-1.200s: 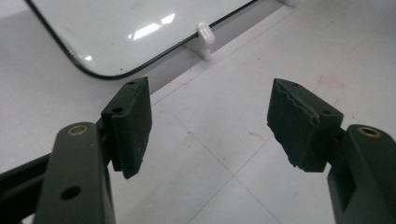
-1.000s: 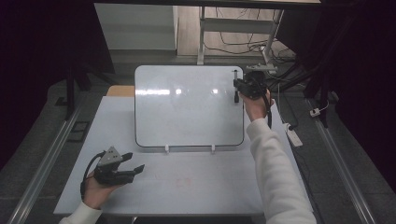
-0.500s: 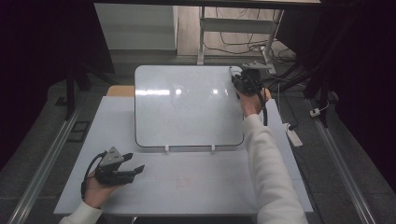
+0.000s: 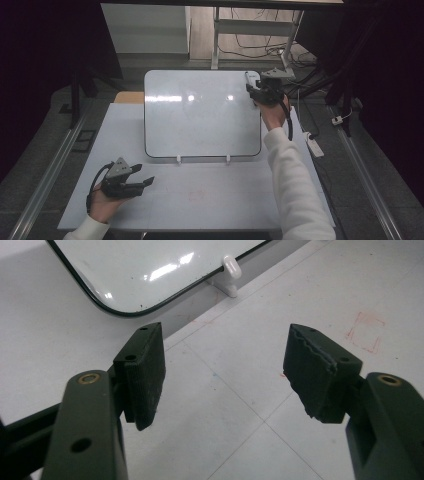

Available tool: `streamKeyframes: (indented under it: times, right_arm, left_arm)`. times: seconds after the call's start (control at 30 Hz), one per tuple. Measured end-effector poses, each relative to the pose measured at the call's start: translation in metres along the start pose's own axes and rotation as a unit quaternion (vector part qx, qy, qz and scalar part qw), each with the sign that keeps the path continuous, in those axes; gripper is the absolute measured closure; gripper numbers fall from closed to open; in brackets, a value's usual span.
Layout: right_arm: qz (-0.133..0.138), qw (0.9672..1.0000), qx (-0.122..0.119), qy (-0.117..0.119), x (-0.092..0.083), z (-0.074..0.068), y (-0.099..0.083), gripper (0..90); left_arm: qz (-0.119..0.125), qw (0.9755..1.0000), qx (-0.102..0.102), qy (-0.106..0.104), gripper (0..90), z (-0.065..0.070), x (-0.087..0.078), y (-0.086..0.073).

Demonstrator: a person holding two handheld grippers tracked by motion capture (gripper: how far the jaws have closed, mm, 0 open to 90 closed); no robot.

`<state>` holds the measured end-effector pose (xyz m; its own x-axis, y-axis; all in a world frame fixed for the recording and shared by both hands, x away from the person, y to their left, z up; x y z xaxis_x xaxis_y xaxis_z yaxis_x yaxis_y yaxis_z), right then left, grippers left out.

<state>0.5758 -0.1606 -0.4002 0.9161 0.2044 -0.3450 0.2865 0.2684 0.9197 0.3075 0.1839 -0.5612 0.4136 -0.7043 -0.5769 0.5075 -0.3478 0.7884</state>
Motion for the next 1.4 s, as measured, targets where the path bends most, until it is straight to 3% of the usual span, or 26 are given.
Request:
streamKeyframes:
  times: [0.3,0.53,0.73,0.87,1.03,1.17,1.4]
  right_arm:
    - [0.02,0.9976,-0.006,0.066,-0.059,-0.002,-0.042,45.5]
    - [0.028,0.9927,-0.001,0.118,-0.112,-0.005,-0.094,44.0]
    - [0.014,0.9908,-0.02,0.133,-0.143,-0.002,-0.143,43.8]
    - [0.0,0.9914,-0.021,0.129,-0.154,0.005,-0.169,43.8]
    - [-0.019,0.992,-0.031,0.121,-0.155,0.012,-0.195,43.8]
    - [-0.022,0.992,-0.046,0.116,-0.153,0.011,-0.199,43.8]
    - [-0.016,0.9922,-0.046,0.115,-0.155,0.013,-0.197,43.5]
  left_arm:
    - [0.008,0.9998,-0.013,-0.009,32.9,-0.001,0.0,0.0]
    - [0.008,0.9998,-0.016,-0.01,32.2,-0.003,0.002,-0.001]
    - [0.008,0.9998,-0.018,-0.008,31.3,-0.005,0.004,-0.001]
    - [0.009,0.9998,-0.017,-0.007,30.8,-0.004,0.004,-0.001]
    - [0.009,0.9998,-0.017,-0.006,30.5,-0.005,0.005,0.0]
    - [0.01,0.9998,-0.017,-0.003,29.7,-0.005,0.004,0.0]
    - [0.011,0.9998,-0.013,-0.005,29.3,-0.004,0.005,0.0]
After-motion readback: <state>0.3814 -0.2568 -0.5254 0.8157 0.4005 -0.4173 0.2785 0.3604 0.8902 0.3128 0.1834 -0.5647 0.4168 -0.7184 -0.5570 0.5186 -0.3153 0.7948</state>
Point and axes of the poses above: each handheld gripper's, and its own axes: x roughly forward along the jaws, y roughly out of its top, z roughly to its right, the point moved 9 cm from there along x, roughly forward along the jaws, and after that the axes turned 15 degrees about -y, right-handed, at the moved point
